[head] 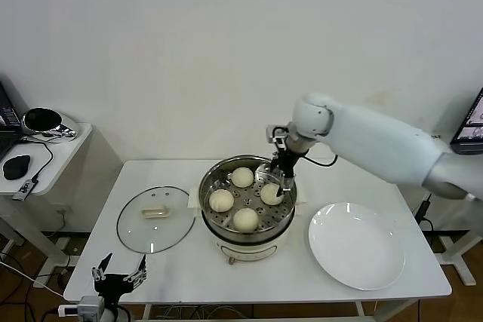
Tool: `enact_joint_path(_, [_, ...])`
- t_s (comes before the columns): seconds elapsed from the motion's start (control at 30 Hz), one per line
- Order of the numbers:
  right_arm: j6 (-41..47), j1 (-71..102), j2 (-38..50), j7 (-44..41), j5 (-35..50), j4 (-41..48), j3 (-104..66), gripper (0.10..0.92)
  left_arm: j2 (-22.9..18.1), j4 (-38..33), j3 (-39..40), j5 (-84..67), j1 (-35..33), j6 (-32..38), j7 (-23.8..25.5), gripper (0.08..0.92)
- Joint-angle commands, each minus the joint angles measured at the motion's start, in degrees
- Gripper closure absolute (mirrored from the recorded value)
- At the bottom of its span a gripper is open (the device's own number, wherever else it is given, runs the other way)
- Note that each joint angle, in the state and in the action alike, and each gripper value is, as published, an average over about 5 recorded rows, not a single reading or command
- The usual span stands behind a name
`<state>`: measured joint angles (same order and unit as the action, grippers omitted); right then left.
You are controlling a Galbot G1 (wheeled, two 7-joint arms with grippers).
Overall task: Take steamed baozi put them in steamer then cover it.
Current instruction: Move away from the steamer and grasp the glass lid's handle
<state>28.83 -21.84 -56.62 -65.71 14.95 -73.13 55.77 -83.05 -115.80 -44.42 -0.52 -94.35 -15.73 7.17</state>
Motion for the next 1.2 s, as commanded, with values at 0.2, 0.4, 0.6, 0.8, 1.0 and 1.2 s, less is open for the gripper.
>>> enact_joint_path(0.2, [-7.7,17.2,20.0,26.4,15.3,-16.7,-31.9,0.203,0.1,0.3,0.6,-2.8,0.2,1.0,-3.4,0.177])
enact_joint_path(0.4, [-9.2,38.2,27.1,39.9,19.5,-26.6,-52.6,0.203,1.1,0.8,0.7,-5.0,0.6,1.7,-4.2,0.177])
enact_joint_path(0.6, [-13.5,58.5,23.3,49.8,19.7,-29.1,-69.6,0.203,0.8,0.8,-0.1,-4.6,1.5,1.6,-3.1,0.177])
enact_joint_path(0.8, [-19.2,79.0,9.5,53.4,17.5,-31.1,-87.6,0.203,1.1,0.2,-0.7,-4.2,1.8,1.6,-2.6,0.177])
enact_joint_path(1.0, [-30.5,91.2,-4.3,58.3,14.5,-30.2,-95.2,0.203,1.8,-0.4,-0.6,-3.0,2.7,1.7,-2.1,0.177])
enact_joint_path(1.2, [-34.6,101.7,-18.2,59.9,13.3,-30.5,-100.3,0.203,2.5,0.4,-0.4,0.7,4.5,2.1,-2.0,0.177])
